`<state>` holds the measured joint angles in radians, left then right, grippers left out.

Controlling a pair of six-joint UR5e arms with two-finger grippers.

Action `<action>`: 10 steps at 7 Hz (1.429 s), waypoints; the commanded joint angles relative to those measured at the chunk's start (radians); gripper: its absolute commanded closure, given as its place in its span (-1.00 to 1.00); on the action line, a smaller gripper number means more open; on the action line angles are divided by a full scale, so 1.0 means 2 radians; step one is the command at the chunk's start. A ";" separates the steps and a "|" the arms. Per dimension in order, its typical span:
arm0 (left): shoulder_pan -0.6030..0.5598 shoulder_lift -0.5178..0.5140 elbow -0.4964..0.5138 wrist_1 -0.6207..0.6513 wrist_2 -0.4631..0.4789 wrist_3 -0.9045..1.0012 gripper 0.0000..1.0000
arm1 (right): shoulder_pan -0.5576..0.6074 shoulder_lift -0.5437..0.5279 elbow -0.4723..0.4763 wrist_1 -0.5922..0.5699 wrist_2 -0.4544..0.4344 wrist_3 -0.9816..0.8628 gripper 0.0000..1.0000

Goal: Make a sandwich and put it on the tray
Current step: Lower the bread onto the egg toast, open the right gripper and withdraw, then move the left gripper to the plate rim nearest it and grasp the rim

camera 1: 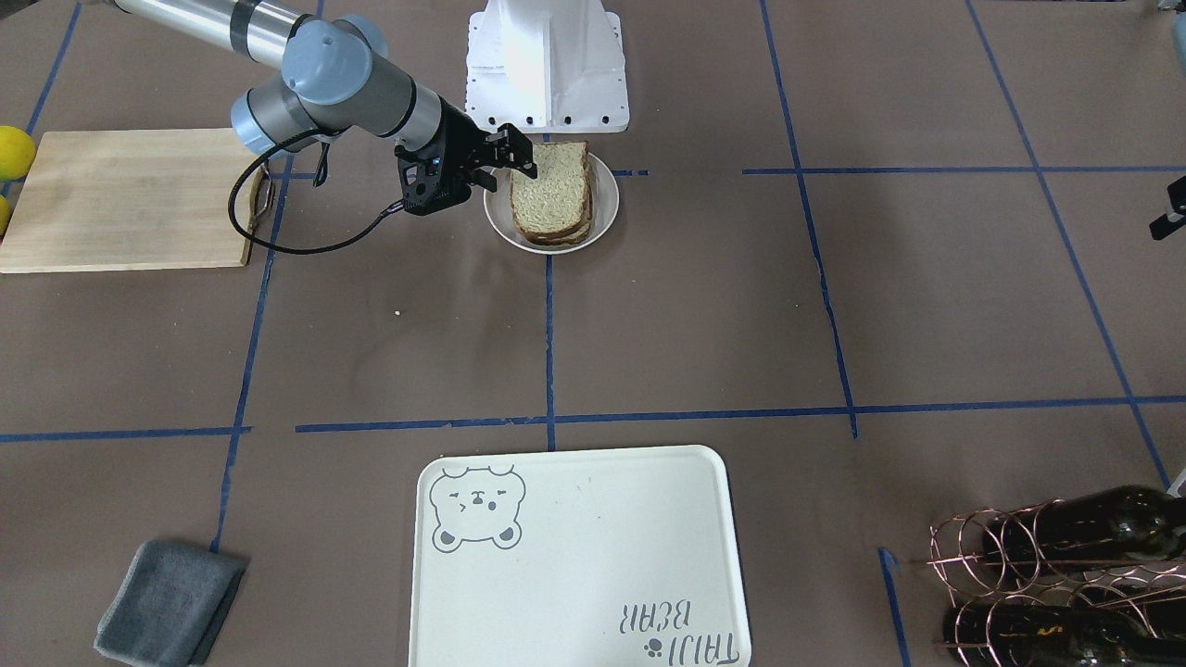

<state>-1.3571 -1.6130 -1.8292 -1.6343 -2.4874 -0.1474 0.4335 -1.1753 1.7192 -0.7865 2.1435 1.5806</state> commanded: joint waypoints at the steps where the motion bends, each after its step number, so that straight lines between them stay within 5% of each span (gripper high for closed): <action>1: 0.117 -0.001 -0.023 -0.164 -0.005 -0.251 -1.00 | 0.023 -0.020 0.022 0.000 0.000 0.000 -0.73; 2: 0.185 -0.002 -0.024 -0.259 0.003 -0.382 -1.00 | 0.045 -0.065 0.051 0.000 0.004 0.000 -1.00; 3: 0.250 -0.016 -0.030 -0.334 0.044 -0.519 -1.00 | 0.068 -0.116 0.082 0.000 0.007 -0.001 -1.00; 4: 0.336 -0.027 -0.060 -0.338 0.142 -0.610 -1.00 | 0.088 -0.142 0.088 0.000 0.010 -0.002 -1.00; 5: 0.391 -0.045 -0.069 -0.336 0.211 -0.720 -0.80 | 0.107 -0.158 0.088 0.000 0.011 -0.007 -1.00; 7: 0.494 -0.097 -0.058 -0.273 0.303 -0.769 -0.58 | 0.134 -0.173 0.085 0.000 0.010 -0.024 -1.00; 8: 0.505 -0.146 -0.049 -0.201 0.324 -0.770 -0.43 | 0.141 -0.178 0.085 0.000 0.010 -0.032 -1.00; 10: 0.524 -0.163 -0.031 -0.182 0.341 -0.770 -0.19 | 0.140 -0.179 0.086 0.000 0.010 -0.032 -1.00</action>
<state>-0.3313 -1.9172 -1.9085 -2.0284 -1.8381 -1.6845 0.7116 -1.5295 1.8902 -0.7869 2.1645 1.5184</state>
